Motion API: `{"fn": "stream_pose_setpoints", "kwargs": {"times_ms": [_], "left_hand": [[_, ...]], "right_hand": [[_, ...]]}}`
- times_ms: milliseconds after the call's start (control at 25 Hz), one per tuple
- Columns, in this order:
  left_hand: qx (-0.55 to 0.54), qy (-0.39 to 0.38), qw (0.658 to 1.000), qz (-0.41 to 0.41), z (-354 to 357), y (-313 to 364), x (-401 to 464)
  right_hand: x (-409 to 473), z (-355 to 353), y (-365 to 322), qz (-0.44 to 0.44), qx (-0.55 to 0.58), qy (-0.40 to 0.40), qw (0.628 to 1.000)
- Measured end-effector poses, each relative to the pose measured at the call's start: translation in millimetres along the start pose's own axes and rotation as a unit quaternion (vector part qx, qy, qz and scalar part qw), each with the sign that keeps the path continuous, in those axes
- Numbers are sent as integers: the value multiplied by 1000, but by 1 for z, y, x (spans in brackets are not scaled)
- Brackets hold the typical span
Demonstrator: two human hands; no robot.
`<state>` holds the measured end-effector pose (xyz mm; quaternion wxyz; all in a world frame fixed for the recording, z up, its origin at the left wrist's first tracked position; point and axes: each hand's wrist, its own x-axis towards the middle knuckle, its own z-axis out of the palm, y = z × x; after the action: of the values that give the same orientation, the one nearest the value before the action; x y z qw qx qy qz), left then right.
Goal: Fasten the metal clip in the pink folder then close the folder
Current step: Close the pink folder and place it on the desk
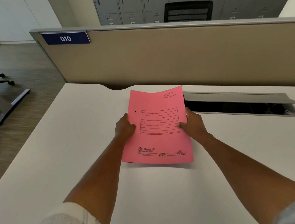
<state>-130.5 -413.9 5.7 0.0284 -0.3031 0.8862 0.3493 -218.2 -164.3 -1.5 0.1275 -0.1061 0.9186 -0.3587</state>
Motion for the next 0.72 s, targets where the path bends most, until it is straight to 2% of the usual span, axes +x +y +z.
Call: {"fn": "stream_pose_setpoints", "kwargs": {"times_ms": [240, 720], "left_hand": [[45, 18, 998, 36, 7, -6, 35], [103, 29, 994, 31, 15, -13, 45]], "right_hand": [[26, 24, 1, 19, -26, 11, 999], [38, 35, 5, 54, -110, 21, 992]]}}
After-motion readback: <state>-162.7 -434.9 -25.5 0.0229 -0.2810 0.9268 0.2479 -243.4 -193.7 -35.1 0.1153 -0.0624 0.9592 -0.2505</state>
